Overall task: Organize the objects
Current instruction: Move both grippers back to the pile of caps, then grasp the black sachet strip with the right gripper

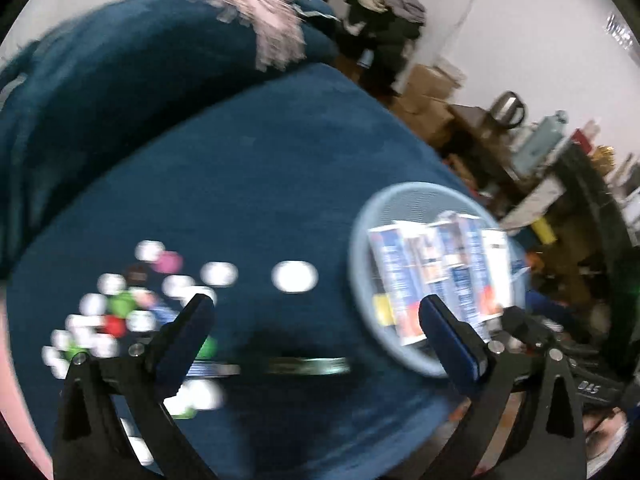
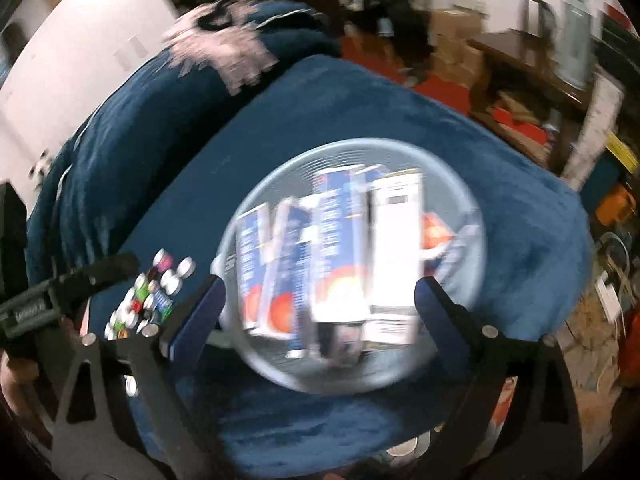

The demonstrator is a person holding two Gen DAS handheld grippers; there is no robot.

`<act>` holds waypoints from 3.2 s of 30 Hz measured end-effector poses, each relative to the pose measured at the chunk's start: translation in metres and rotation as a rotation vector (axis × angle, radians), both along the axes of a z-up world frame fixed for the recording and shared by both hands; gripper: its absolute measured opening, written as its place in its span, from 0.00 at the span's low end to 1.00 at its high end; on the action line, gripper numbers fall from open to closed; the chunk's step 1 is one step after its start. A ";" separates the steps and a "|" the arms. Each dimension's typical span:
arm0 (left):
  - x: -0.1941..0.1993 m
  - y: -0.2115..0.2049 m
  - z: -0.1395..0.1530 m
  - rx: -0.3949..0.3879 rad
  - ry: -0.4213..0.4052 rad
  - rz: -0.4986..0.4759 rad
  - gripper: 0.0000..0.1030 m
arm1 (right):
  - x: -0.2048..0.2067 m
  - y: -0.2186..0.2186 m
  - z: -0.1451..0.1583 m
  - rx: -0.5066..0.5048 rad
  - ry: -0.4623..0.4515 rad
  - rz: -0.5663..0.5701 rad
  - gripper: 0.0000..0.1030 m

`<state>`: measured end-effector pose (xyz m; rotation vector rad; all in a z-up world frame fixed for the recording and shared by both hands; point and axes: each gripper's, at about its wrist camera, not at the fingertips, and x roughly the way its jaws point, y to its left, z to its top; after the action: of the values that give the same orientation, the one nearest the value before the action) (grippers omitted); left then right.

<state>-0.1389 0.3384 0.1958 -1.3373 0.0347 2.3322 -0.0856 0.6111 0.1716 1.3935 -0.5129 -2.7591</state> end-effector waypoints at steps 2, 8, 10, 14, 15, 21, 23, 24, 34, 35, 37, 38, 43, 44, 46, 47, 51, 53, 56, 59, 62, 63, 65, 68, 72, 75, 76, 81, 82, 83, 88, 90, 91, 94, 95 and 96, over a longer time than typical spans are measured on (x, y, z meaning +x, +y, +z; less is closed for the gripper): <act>0.002 -0.027 0.003 -0.056 0.041 0.029 0.99 | -0.006 -0.025 -0.001 0.006 0.010 0.075 0.96; 0.001 -0.112 -0.023 -0.103 -0.018 0.165 0.99 | -0.023 -0.099 -0.011 0.008 -0.011 0.301 0.99; 0.001 -0.134 -0.040 -0.087 -0.085 0.225 0.99 | -0.025 -0.129 -0.017 0.032 -0.024 0.407 0.99; 0.003 -0.156 -0.063 -0.065 -0.184 0.296 0.99 | -0.024 -0.168 -0.039 0.071 -0.068 0.545 0.99; 0.003 -0.160 -0.067 -0.069 -0.201 0.308 0.99 | -0.026 -0.174 -0.046 0.072 -0.087 0.561 0.99; 0.002 -0.168 -0.078 -0.071 -0.237 0.335 0.99 | -0.035 -0.193 -0.086 0.152 -0.180 0.642 0.99; 0.000 -0.166 -0.082 -0.090 -0.253 0.331 0.99 | -0.038 -0.198 -0.097 0.198 -0.201 0.661 0.99; 0.000 -0.165 -0.085 -0.102 -0.264 0.325 0.99 | -0.040 -0.199 -0.101 0.213 -0.208 0.664 0.99; -0.004 -0.167 -0.100 -0.175 -0.306 0.325 0.99 | -0.053 -0.211 -0.117 0.275 -0.227 0.675 0.99; -0.005 -0.169 -0.100 -0.175 -0.306 0.333 0.99 | -0.054 -0.212 -0.116 0.262 -0.226 0.681 0.99; -0.006 -0.173 -0.099 -0.170 -0.308 0.344 0.99 | -0.057 -0.218 -0.114 0.233 -0.217 0.695 0.99; -0.006 -0.175 -0.098 -0.166 -0.308 0.350 0.99 | -0.059 -0.222 -0.112 0.222 -0.207 0.706 0.98; -0.005 -0.186 -0.095 -0.156 -0.306 0.375 0.99 | -0.069 -0.254 -0.108 0.137 -0.181 0.786 0.80; -0.004 -0.190 -0.094 -0.156 -0.308 0.385 0.99 | -0.072 -0.263 -0.109 0.143 -0.182 0.807 0.72; -0.003 -0.196 -0.093 -0.154 -0.308 0.402 0.99 | -0.076 -0.277 -0.113 0.180 -0.183 0.836 0.60; -0.002 -0.199 -0.093 -0.152 -0.310 0.412 0.99 | -0.079 -0.283 -0.116 0.197 -0.190 0.849 0.54; 0.000 -0.213 -0.095 -0.139 -0.327 0.443 0.99 | -0.088 -0.302 -0.131 0.284 -0.235 0.907 0.37; 0.000 -0.218 -0.097 -0.133 -0.341 0.454 0.99 | -0.090 -0.309 -0.141 0.317 -0.265 0.943 0.36; 0.000 -0.222 -0.098 -0.110 -0.349 0.465 0.99 | -0.095 -0.318 -0.153 0.354 -0.296 0.976 0.36; 0.001 -0.224 -0.097 -0.103 -0.347 0.473 0.99 | -0.100 -0.320 -0.152 0.347 -0.285 0.968 0.25; 0.000 -0.227 -0.099 -0.104 -0.350 0.475 0.99 | -0.103 -0.312 -0.142 0.274 -0.267 0.935 0.21; 0.000 -0.227 -0.099 -0.105 -0.353 0.476 0.99 | -0.103 -0.308 -0.138 0.253 -0.261 0.919 0.21; 0.000 -0.228 -0.100 -0.104 -0.357 0.476 0.99 | -0.101 -0.298 -0.127 0.194 -0.248 0.886 0.21; 0.001 -0.225 -0.099 -0.099 -0.359 0.469 0.99 | -0.097 -0.278 -0.114 0.092 -0.253 0.821 0.21; -0.001 -0.219 -0.101 -0.107 -0.359 0.449 0.99 | -0.088 -0.246 -0.116 -0.079 -0.332 0.707 0.21; -0.002 -0.211 -0.102 -0.109 -0.363 0.433 0.99 | -0.079 -0.236 -0.128 -0.169 -0.391 0.676 0.24; -0.002 -0.209 -0.102 -0.107 -0.364 0.429 0.99 | -0.077 -0.237 -0.132 -0.176 -0.406 0.676 0.24; -0.001 -0.197 -0.102 -0.114 -0.365 0.412 0.99 | -0.074 -0.251 -0.136 -0.152 -0.371 0.660 0.27; -0.002 -0.196 -0.102 -0.114 -0.366 0.408 0.99 | -0.071 -0.253 -0.129 -0.099 -0.340 0.659 0.31; -0.002 -0.195 -0.102 -0.115 -0.367 0.407 0.99 | -0.068 -0.255 -0.123 -0.046 -0.312 0.664 0.40; -0.005 -0.188 -0.103 -0.119 -0.369 0.397 0.99 | -0.060 -0.240 -0.102 0.233 -0.222 0.703 0.57; -0.006 -0.185 -0.103 -0.120 -0.370 0.385 0.99 | -0.065 -0.235 -0.108 0.297 -0.259 0.727 0.57; -0.007 -0.183 -0.104 -0.122 -0.370 0.379 0.99 | -0.068 -0.233 -0.115 0.324 -0.296 0.740 0.57; -0.008 -0.178 -0.106 -0.129 -0.375 0.363 0.99 | -0.070 -0.235 -0.137 0.403 -0.371 0.806 0.57; -0.008 -0.177 -0.106 -0.129 -0.379 0.360 0.99 | -0.069 -0.238 -0.144 0.439 -0.391 0.820 0.57; -0.007 -0.176 -0.107 -0.126 -0.385 0.358 0.99 | -0.067 -0.239 -0.149 0.462 -0.411 0.829 0.56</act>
<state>-0.1462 0.1623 0.0887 -1.9737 -0.1949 2.3342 -0.1530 0.3725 0.0227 1.7275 0.6282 -1.9689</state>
